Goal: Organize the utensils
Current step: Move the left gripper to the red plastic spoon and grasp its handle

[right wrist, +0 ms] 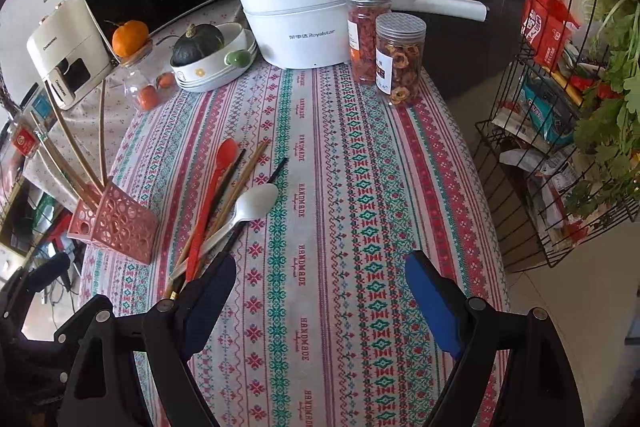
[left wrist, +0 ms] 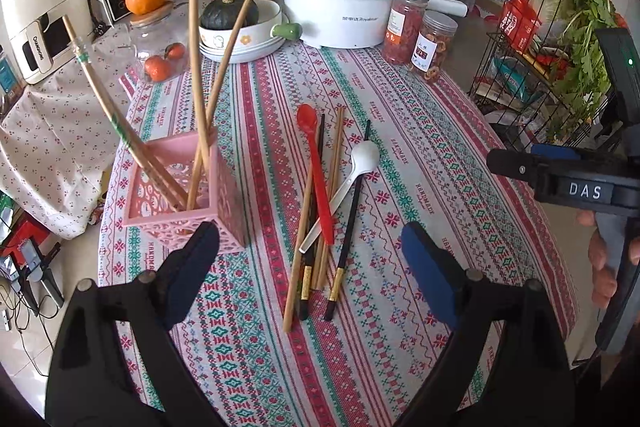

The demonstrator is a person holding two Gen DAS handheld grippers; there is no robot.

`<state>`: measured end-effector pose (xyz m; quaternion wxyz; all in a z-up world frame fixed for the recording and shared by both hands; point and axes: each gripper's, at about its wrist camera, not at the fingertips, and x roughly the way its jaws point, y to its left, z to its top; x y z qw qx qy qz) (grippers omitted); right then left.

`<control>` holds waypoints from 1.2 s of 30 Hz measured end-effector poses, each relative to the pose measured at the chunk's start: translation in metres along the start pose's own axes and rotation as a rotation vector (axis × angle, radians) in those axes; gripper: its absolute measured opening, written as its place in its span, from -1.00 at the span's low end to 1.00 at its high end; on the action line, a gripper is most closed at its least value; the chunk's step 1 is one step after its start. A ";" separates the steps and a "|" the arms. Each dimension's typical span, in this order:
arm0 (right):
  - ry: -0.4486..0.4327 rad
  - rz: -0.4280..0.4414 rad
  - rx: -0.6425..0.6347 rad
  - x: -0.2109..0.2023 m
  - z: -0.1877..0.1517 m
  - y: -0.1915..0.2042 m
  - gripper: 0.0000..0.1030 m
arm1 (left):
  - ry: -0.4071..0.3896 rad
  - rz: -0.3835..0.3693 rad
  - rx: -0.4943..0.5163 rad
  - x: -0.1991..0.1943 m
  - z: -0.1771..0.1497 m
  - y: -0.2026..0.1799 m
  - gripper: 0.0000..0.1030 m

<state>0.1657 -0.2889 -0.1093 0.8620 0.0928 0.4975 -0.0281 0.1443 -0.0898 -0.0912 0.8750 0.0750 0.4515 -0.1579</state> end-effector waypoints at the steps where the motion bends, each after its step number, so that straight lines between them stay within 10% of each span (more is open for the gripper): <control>1: 0.005 -0.005 0.004 0.001 -0.001 -0.006 0.70 | 0.005 0.007 0.010 0.005 0.004 -0.006 0.59; 14: 0.068 -0.016 0.080 0.030 0.003 -0.046 0.70 | 0.139 0.099 -0.053 0.119 0.082 -0.029 -0.08; 36: 0.115 -0.021 0.059 0.056 0.009 -0.043 0.70 | 0.215 0.154 -0.202 0.201 0.111 0.005 -0.44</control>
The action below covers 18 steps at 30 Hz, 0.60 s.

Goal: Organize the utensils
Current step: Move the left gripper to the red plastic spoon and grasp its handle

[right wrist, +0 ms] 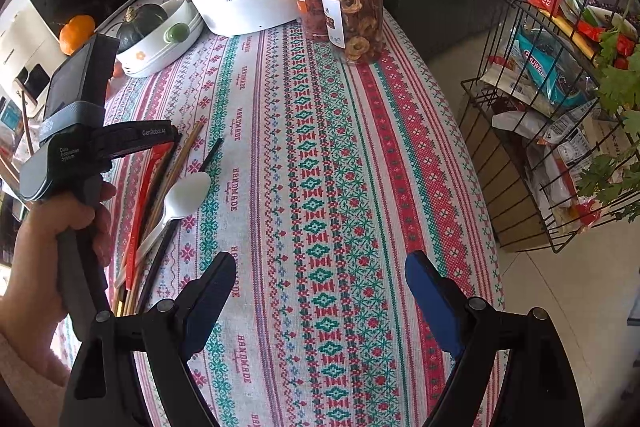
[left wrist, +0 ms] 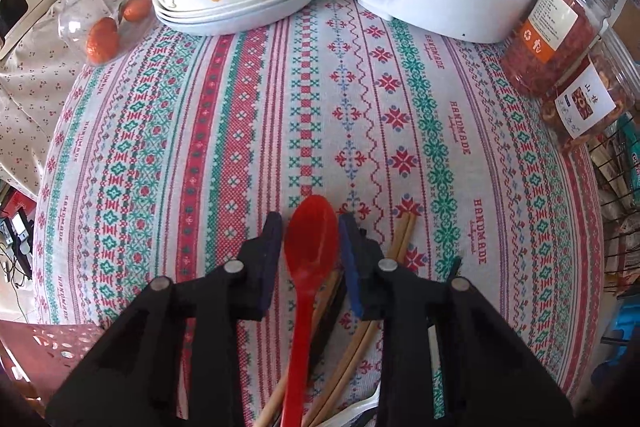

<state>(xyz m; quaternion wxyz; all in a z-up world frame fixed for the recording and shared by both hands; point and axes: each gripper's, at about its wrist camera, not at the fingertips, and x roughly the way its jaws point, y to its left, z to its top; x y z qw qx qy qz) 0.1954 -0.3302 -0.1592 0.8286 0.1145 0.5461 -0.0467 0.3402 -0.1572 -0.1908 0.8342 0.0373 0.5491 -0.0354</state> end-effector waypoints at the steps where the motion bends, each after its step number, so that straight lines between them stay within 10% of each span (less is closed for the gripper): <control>1: 0.001 -0.002 -0.004 0.000 0.000 0.001 0.70 | -0.005 0.008 0.011 0.000 0.000 -0.001 -0.44; 18: -0.014 0.017 0.047 -0.019 -0.010 -0.003 0.70 | -0.256 -0.141 0.195 -0.127 -0.073 -0.008 -0.44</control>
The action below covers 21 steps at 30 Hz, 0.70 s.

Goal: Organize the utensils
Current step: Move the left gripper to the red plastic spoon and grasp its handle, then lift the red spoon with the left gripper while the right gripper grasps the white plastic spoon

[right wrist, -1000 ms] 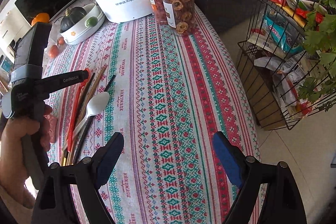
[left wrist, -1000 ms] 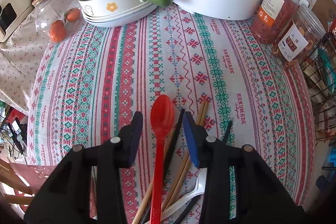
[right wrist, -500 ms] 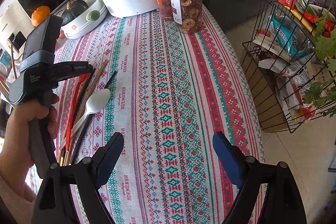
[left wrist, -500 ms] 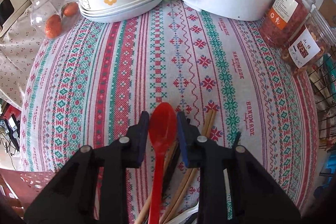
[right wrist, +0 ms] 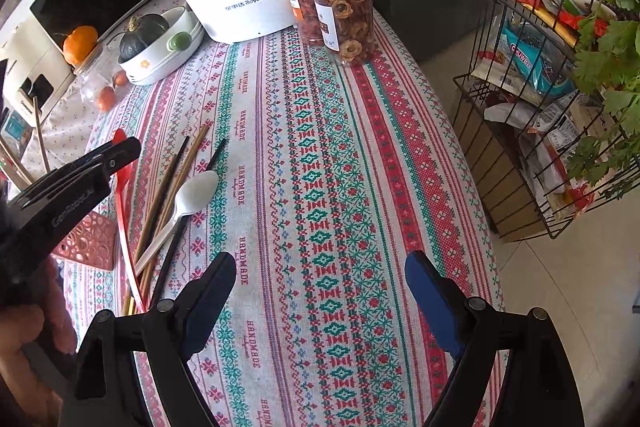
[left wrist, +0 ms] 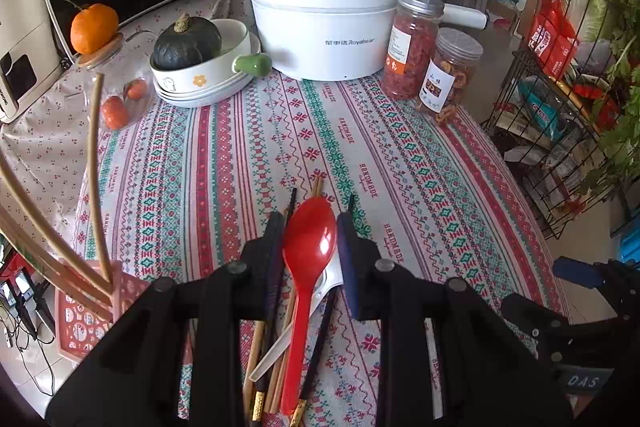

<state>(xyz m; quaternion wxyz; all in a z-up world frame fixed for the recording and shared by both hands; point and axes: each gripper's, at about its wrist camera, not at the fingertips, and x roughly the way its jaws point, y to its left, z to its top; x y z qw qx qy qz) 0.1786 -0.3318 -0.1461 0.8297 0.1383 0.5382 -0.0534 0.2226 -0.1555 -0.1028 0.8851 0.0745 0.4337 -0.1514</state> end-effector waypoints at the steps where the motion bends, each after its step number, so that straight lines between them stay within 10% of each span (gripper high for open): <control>1: 0.000 0.009 0.008 -0.002 -0.001 0.000 0.70 | -0.019 -0.014 0.000 -0.012 -0.005 0.001 -0.44; 21: 0.041 0.090 0.048 0.035 0.010 0.068 0.49 | -0.235 -0.097 -0.130 -0.137 -0.079 0.105 -0.45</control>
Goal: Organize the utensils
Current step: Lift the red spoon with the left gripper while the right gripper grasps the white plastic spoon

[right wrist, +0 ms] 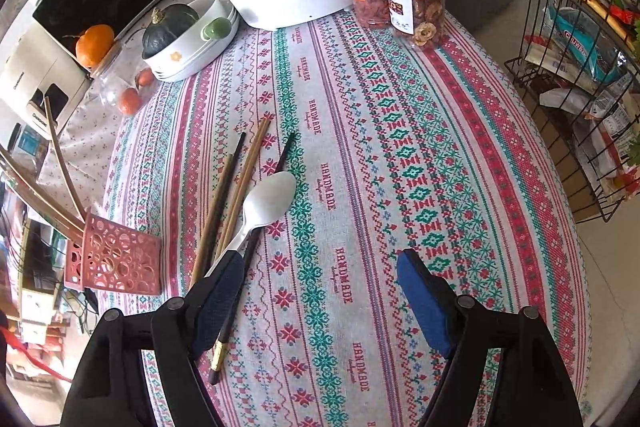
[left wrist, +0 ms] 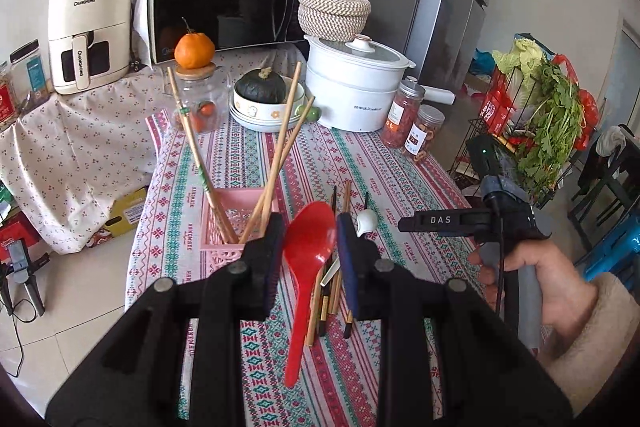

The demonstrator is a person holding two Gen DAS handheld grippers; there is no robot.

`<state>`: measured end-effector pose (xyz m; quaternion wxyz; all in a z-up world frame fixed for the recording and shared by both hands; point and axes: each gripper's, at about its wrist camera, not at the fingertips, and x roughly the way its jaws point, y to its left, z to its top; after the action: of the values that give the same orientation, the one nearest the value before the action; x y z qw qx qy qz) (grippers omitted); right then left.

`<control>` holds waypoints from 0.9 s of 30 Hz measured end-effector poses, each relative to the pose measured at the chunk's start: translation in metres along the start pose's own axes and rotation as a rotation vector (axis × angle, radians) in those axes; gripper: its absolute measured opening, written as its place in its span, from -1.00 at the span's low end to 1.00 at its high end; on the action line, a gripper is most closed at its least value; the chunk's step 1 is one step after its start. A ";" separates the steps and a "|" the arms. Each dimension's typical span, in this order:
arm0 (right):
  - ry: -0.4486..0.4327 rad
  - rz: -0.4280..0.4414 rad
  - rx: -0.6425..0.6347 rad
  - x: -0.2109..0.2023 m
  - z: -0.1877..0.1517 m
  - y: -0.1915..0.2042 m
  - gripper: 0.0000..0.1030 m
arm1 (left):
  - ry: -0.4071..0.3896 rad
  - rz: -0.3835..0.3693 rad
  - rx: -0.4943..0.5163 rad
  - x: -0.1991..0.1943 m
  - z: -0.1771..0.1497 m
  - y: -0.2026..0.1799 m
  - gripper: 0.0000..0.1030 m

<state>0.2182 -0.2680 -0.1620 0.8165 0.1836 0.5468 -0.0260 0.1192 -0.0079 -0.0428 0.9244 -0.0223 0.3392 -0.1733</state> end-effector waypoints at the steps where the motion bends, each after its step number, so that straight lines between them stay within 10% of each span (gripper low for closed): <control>1: 0.007 -0.003 -0.005 0.006 0.001 0.004 0.44 | 0.002 0.002 -0.003 -0.002 -0.001 0.004 -0.45; 27: 0.021 -0.025 0.015 0.071 0.027 0.046 -0.30 | 0.033 0.035 -0.080 -0.004 -0.005 0.051 -0.45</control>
<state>0.2816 -0.2228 -0.2049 0.8089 0.1830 0.5575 -0.0383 0.1290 0.0416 -0.0520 0.9199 -0.0508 0.3613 -0.1439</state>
